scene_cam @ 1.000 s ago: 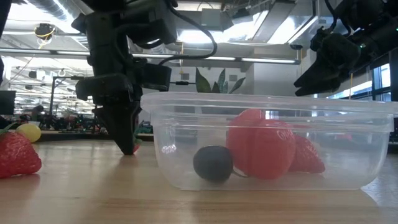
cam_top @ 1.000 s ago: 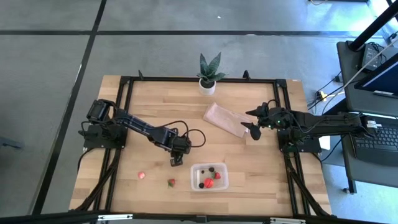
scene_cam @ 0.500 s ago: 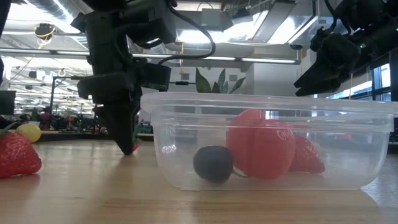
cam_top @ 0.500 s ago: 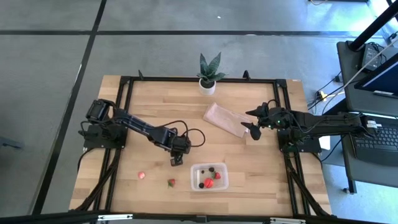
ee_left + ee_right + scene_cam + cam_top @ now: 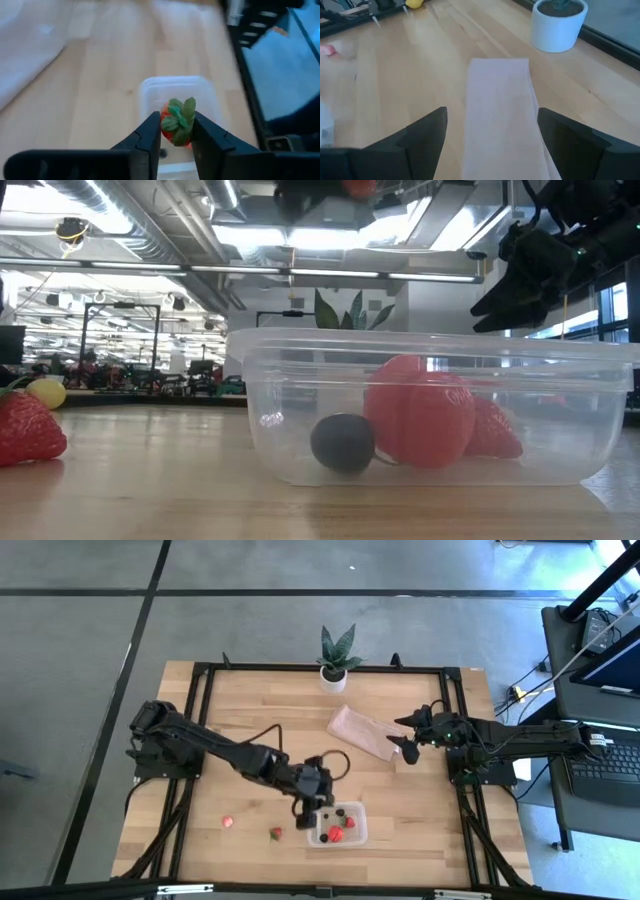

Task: Pick and placing Produce into tupperware
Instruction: Put the red strawberry in the bin

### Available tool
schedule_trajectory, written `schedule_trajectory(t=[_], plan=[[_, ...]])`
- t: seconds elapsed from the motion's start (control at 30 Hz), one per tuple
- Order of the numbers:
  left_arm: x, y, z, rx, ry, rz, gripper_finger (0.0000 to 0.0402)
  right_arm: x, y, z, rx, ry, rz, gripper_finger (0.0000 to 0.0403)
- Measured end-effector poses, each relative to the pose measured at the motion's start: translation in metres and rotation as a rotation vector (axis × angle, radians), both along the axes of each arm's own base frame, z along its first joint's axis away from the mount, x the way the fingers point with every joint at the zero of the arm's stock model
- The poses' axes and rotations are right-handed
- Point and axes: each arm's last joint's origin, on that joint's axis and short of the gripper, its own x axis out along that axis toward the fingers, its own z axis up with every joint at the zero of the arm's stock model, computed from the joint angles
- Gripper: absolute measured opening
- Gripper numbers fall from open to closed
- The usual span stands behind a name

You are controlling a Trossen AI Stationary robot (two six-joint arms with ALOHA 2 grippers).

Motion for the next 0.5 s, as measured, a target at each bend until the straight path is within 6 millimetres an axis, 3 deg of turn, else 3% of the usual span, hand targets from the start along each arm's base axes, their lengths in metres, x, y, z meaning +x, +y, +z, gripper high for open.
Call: schedule_trajectory(t=[0.17,0.37,0.5], plan=[[0.008,-0.020,0.007,0.036,-0.049,-0.062,0.0073,0.000,0.000,0.000,0.039,-0.014,-0.021,0.0312],[0.021,-0.027,-0.038,0.035,0.092,-0.021,0.0096,0.000,0.000,0.000,0.086,-0.032,-0.047,0.0312],[0.029,-0.030,-0.067,0.032,0.173,-0.019,0.0089,0.000,0.000,0.000,0.106,-0.038,-0.058,0.0312]])
